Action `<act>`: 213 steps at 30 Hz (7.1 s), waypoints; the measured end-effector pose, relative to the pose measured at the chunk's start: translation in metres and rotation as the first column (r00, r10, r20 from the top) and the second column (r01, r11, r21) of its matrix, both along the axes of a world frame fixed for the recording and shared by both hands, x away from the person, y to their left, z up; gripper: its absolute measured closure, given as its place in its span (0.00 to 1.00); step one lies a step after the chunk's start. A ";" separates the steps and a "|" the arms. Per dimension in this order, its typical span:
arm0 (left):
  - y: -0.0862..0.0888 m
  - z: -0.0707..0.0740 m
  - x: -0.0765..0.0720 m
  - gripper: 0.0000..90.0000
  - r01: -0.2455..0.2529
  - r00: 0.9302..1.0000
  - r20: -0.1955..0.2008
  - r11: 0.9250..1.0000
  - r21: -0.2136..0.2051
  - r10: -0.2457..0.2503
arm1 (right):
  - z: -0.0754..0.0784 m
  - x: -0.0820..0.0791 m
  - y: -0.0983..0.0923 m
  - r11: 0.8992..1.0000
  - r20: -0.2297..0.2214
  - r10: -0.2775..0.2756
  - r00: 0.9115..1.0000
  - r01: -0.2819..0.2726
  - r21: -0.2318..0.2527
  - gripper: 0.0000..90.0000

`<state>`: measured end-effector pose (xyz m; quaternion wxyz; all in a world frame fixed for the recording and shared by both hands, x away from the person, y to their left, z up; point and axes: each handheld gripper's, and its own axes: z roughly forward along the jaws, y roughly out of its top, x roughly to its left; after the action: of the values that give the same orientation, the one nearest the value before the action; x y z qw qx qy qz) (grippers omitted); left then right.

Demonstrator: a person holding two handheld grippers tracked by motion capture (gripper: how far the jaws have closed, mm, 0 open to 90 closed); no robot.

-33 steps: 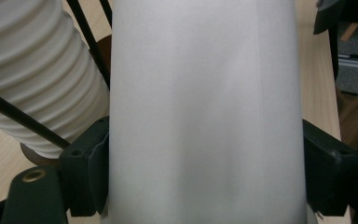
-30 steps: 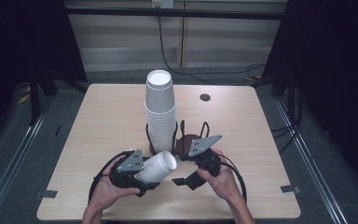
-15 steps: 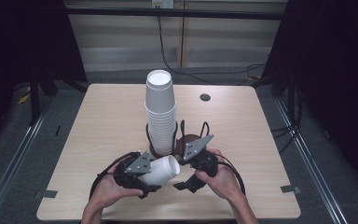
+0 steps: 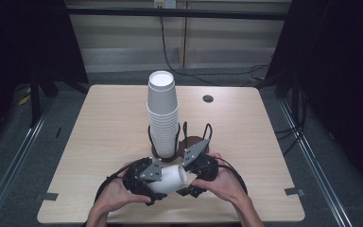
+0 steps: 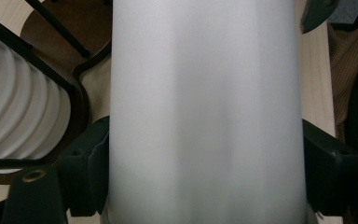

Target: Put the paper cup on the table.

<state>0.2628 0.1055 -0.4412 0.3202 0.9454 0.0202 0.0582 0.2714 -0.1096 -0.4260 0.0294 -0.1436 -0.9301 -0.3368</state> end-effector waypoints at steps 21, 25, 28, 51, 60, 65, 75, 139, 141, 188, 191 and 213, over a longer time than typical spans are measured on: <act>-0.004 0.003 -0.008 0.20 0.025 1.000 0.013 0.999 0.026 -0.025 | 0.001 0.006 0.013 0.998 -0.060 0.067 0.996 -0.068 -0.016 0.23; -0.004 0.002 -0.008 0.20 0.028 0.999 0.016 0.999 0.021 -0.029 | 0.000 0.005 0.016 0.996 -0.072 0.078 0.994 -0.080 -0.031 0.23; -0.004 0.004 -0.007 0.20 0.032 0.999 0.021 0.999 0.024 -0.033 | 0.001 0.004 0.017 0.996 -0.056 0.086 0.995 -0.088 -0.019 0.20; -0.008 0.002 -0.005 0.17 0.061 0.998 0.002 0.998 -0.012 -0.061 | 0.004 0.006 0.016 0.996 -0.077 0.083 0.994 -0.084 -0.018 0.25; -0.004 0.003 -0.003 0.16 0.069 0.998 0.011 0.996 -0.056 -0.069 | 0.003 0.006 0.014 0.996 -0.081 0.085 0.993 -0.087 -0.017 0.25; 0.003 0.007 -0.003 0.16 0.070 0.997 0.023 0.990 -0.126 -0.068 | 0.005 0.006 0.013 0.997 -0.074 0.079 0.994 -0.080 -0.010 0.25; 0.011 0.012 -0.003 0.17 0.068 0.998 0.026 0.978 -0.196 -0.064 | 0.007 0.007 0.010 0.997 -0.070 0.075 0.995 -0.076 -0.006 0.25; 0.063 -0.023 -0.010 0.17 -0.208 0.978 -0.147 0.720 -0.662 0.148 | -0.032 -0.008 -0.041 0.834 0.015 -0.167 0.986 0.133 0.535 0.25; 0.063 -0.023 -0.011 0.17 -0.207 0.978 -0.148 0.717 -0.666 0.145 | -0.032 -0.008 -0.040 0.832 0.021 -0.165 0.986 0.128 0.540 0.25; 0.035 -0.014 0.008 0.07 -0.116 0.986 -0.169 0.755 -0.645 0.007 | -0.035 -0.012 -0.021 0.852 0.052 -0.046 0.998 0.012 0.524 0.25; 0.036 -0.014 0.009 0.09 -0.120 0.983 -0.186 0.748 -0.653 -0.004 | -0.034 -0.012 -0.022 0.847 0.051 -0.042 0.998 0.008 0.532 0.24; 0.049 -0.009 0.009 0.11 -0.177 0.978 -0.192 0.793 -0.583 0.077 | -0.036 -0.019 -0.031 0.799 0.104 -0.220 0.970 0.119 0.589 0.14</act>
<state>0.2723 0.1542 -0.4505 0.5939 0.7945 0.1263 -0.0049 0.2522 -0.1405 -0.4618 -0.0366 -0.1820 -0.7659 -0.6156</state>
